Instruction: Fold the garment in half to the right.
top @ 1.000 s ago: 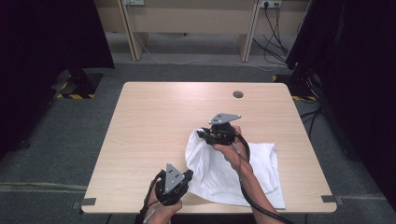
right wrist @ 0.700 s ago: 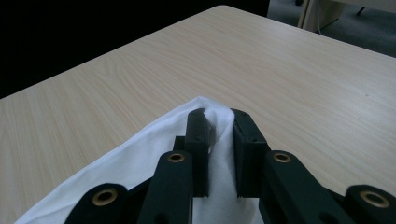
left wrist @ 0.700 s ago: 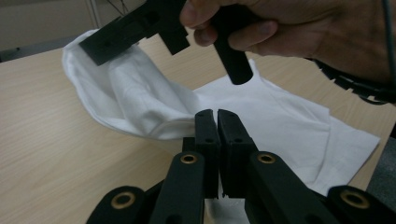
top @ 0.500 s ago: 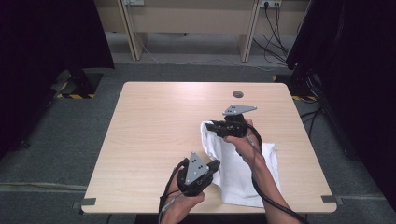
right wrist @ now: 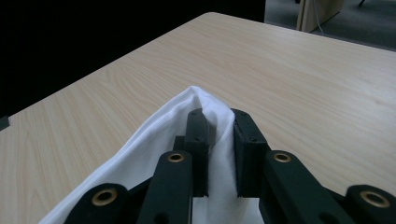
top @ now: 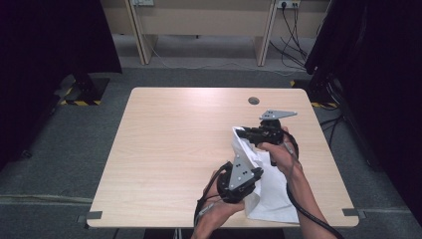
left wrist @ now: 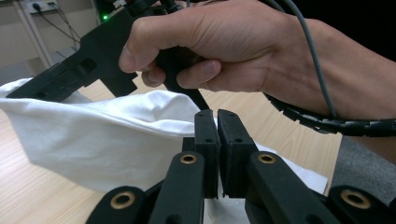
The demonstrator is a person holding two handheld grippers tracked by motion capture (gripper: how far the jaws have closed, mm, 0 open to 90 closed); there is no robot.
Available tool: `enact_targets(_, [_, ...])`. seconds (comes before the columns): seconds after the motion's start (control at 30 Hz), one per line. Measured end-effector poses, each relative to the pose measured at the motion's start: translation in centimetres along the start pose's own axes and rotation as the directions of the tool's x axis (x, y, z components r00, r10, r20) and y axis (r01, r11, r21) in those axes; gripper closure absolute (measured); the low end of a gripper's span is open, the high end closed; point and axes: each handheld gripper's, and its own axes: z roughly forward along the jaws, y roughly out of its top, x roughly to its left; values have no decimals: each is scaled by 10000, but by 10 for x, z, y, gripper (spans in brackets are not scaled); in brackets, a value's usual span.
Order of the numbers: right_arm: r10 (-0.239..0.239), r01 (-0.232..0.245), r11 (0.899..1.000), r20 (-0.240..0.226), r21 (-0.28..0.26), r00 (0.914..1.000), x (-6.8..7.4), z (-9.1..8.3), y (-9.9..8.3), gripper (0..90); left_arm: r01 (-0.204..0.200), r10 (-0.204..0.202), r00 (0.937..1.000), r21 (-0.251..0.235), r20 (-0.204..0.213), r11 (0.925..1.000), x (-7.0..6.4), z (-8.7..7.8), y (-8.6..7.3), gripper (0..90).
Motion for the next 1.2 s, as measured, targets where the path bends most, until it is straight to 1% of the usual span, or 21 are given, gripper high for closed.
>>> enact_targets(0.13, [225,-223,9997,151,-109,9996,-11,-12,-7,789,-45,43,9997,74,257,10000,-6,15,5,863])
enact_targets(0.27, [416,-412,9990,247,-158,9988,-22,-24,-17,788,-120,104,9982,262,588,9996,-12,31,7,862])
enact_targets(0.33, [520,-512,9985,395,-202,9979,-29,-31,-24,786,-72,51,9974,283,721,9996,-15,38,6,862])
enact_targets(0.4, [650,-638,9976,442,-286,9969,-34,-37,-31,785,-24,-8,9960,358,899,9994,-17,45,4,861])
enact_targets(0.5, [778,-764,9968,633,-230,9950,-42,-45,-42,785,-29,-27,9940,511,1094,9987,-21,56,1,861])
enact_targets(0.57, [835,-825,9965,753,-158,9937,-46,-49,-48,785,55,-130,9919,594,1261,9982,-22,62,-1,861])
enact_targets(0.63, [1002,-994,9950,912,-137,9908,-52,-53,-54,785,139,-227,9902,648,1379,9978,-23,69,-2,858])
enact_targets(0.73, [1189,-1193,9928,1180,-33,9859,-61,-57,-62,785,101,-224,9883,820,1506,9966,-24,82,-5,846])
enact_targets(0.77, [1236,-1246,9922,1283,2,9840,-64,-58,-65,784,95,-236,9868,882,1602,9961,-24,86,-6,839])
enact_targets(0.83, [1424,-1441,9896,1431,13,9794,-68,-60,-70,781,138,-282,9858,874,1657,9961,-26,91,-8,833])
enact_targets(0.87, [1470,-1491,9888,1490,26,9779,-70,-61,-73,777,141,-296,9848,906,1710,9958,-26,93,-9,825])
enact_targets(0.9, [1467,-1502,9886,1648,88,9754,-72,-62,-75,771,163,-323,9840,915,1754,9957,-27,94,-10,810])
enact_targets(0.93, [1433,-1490,9887,1809,182,9730,-73,-64,-77,759,206,-366,9825,889,1829,9958,-26,94,-11,790])
enact_targets(0.97, [1481,-1543,9878,1809,209,9723,-75,-65,-79,738,224,-393,9813,909,1885,9956,-26,94,-12,781])
enact_targets(1.0, [1591,-1653,9861,1842,190,9699,-77,-66,-81,708,202,-365,9821,895,1847,9958,-26,93,-13,768])
enact_targets(1.03, [1631,-1705,9851,1973,214,9667,-79,-68,-83,674,188,-334,9831,824,1797,9964,-25,92,-14,741])
enact_targets(1.07, [1668,-1772,9837,2136,305,9626,-80,-69,-85,626,189,-341,9829,852,1807,9962,-23,90,-15,721])
enact_targets(1.1, [1732,-1869,9816,2315,386,9573,-81,-71,-86,568,191,-341,9845,883,1723,9959,-21,89,-16,704])
enact_targets(1.13, [1810,-1959,9799,2453,377,9524,-82,-73,-87,561,149,-290,9868,889,1593,9959,-18,87,-17,685])
enact_targets(1.17, [1809,-1961,9799,2490,376,9515,-82,-75,-88,543,140,-268,9891,893,1446,9959,-15,85,-18,662])
enact_targets(1.2, [1823,-1984,9794,2576,379,9489,-81,-78,-88,501,120,-248,9908,960,1333,9953,-11,82,-18,638])
